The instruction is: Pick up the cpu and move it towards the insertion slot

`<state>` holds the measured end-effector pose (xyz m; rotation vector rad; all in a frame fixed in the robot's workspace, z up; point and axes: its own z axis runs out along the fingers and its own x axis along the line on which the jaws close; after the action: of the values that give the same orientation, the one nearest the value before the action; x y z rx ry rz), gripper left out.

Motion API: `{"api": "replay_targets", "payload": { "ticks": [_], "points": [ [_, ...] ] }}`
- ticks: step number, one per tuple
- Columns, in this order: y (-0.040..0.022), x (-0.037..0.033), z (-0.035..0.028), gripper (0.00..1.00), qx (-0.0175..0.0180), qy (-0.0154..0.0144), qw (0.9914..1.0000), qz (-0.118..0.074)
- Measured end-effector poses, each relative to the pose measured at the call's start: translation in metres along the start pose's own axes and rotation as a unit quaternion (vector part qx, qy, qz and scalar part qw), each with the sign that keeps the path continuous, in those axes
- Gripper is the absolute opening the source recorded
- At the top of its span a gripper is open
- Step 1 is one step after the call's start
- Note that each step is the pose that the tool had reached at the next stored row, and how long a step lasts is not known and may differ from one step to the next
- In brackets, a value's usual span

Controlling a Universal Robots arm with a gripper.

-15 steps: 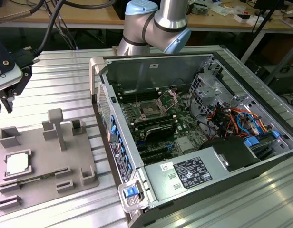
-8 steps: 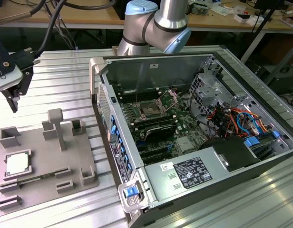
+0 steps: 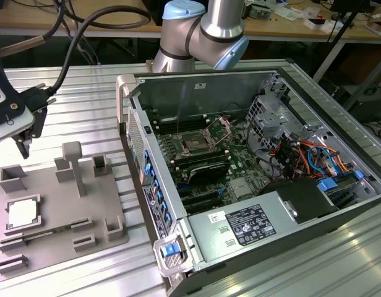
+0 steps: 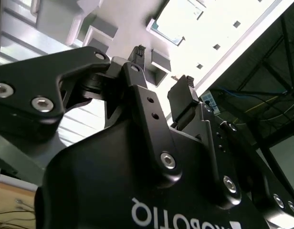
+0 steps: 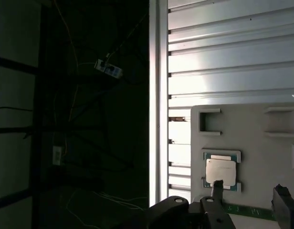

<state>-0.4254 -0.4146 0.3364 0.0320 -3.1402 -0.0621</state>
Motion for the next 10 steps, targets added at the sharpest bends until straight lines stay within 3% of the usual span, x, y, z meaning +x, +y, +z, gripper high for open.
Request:
{"api": "replay_targets", "payload": {
  "ticks": [3,6,7,10],
  "points": [
    [-0.0054,0.005,0.0073,0.48,0.0,0.0002,1.0,-0.002],
    [-0.0071,0.0115,0.0149,0.48,-0.0001,0.0001,0.99999,-0.003],
    [-0.0074,0.0126,0.0172,0.55,-0.0001,0.0002,0.99999,-0.003],
    [-0.0082,0.0167,0.0248,0.62,-0.0001,0.0003,0.99999,-0.004]
  ]
}}
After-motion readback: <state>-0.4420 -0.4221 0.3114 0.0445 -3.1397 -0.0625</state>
